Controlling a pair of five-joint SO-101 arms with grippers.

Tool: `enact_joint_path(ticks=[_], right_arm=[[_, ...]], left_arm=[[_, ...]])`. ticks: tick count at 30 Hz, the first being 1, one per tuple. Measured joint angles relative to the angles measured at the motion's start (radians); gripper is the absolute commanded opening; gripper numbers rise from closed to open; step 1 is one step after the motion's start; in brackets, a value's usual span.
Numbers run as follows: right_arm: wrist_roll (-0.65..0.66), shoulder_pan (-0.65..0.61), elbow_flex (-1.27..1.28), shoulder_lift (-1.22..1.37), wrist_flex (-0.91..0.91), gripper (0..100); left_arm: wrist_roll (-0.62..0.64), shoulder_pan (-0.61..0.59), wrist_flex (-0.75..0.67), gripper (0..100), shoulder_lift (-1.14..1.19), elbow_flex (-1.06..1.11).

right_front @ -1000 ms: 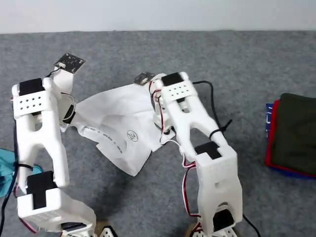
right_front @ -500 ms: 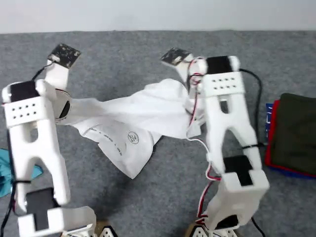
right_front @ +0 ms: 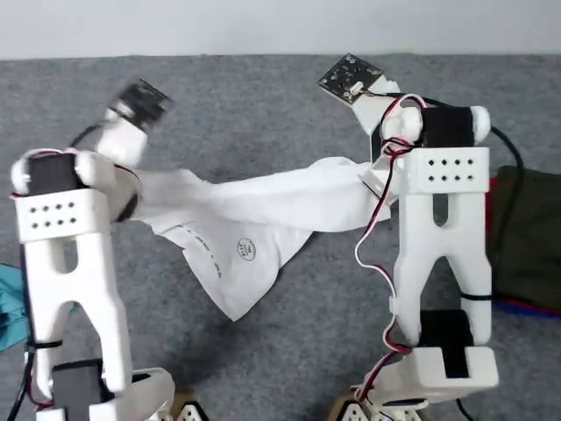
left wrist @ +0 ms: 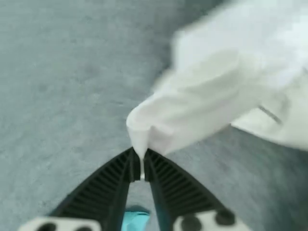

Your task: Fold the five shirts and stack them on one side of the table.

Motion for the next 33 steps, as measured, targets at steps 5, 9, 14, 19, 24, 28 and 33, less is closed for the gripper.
enact_joint_path(ticks=[5, 9, 14, 19, 24, 28, 33], right_arm=[[0.0, 0.064, 0.025, 0.031, -0.021, 1.0], [0.0, 0.121, 0.031, 0.08, -0.063, 1.0], [0.0, 0.133, 0.031, 0.091, -0.064, 1.0], [0.0, 0.135, 0.031, 0.094, -0.064, 1.0], [0.0, 0.135, 0.037, 0.094, -0.066, 1.0], [0.0, 0.135, 0.044, 0.1, -0.074, 1.0], [0.0, 0.135, 0.044, 0.1, -0.074, 1.0]], left_arm=[[-0.054, 0.104, 0.014, 4, 0.081, 0.16], [-0.06, 0.135, 0.005, 14, 0.157, 0.196], [-0.06, 0.13, 0.068, 16, 0.16, 0.195], [-0.06, 0.14, 0.092, 19, 0.16, 0.195], [-0.06, 0.164, 0.098, 20, 0.173, 0.206], [-0.06, 0.232, 0.08, 20, 0.195, 0.292], [-0.012, 0.302, -0.051, 20, 0.235, 0.393]])
